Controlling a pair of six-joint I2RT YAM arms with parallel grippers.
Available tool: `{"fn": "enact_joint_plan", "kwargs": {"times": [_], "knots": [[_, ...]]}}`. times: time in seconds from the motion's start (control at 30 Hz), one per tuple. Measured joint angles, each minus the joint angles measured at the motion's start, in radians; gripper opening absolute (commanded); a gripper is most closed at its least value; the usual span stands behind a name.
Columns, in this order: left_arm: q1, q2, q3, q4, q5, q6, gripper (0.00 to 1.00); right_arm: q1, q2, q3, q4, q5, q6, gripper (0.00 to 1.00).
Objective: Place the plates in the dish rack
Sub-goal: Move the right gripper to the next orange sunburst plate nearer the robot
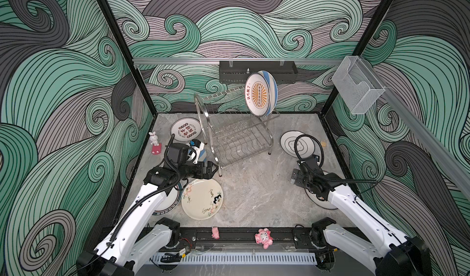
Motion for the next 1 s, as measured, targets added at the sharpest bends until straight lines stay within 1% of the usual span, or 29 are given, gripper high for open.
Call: {"fn": "enact_joint_plan", "kwargs": {"times": [0.1,0.23,0.7,1.0], "knots": [[0.0,0.002,0.0,0.0,0.0,0.0,0.99,-0.037,0.027,-0.021,0.019,-0.029,-0.01,0.99],[0.0,0.002,0.0,0.0,0.0,0.0,0.99,-0.06,0.053,-0.043,0.053,-0.068,-0.023,0.99],[0.004,0.002,0.0,0.0,0.0,0.0,0.99,-0.069,0.222,-0.051,0.163,-0.21,-0.061,0.99],[0.015,0.002,0.0,0.0,-0.001,0.0,0.99,-0.07,0.242,-0.051,0.19,-0.26,-0.085,0.99]]}}
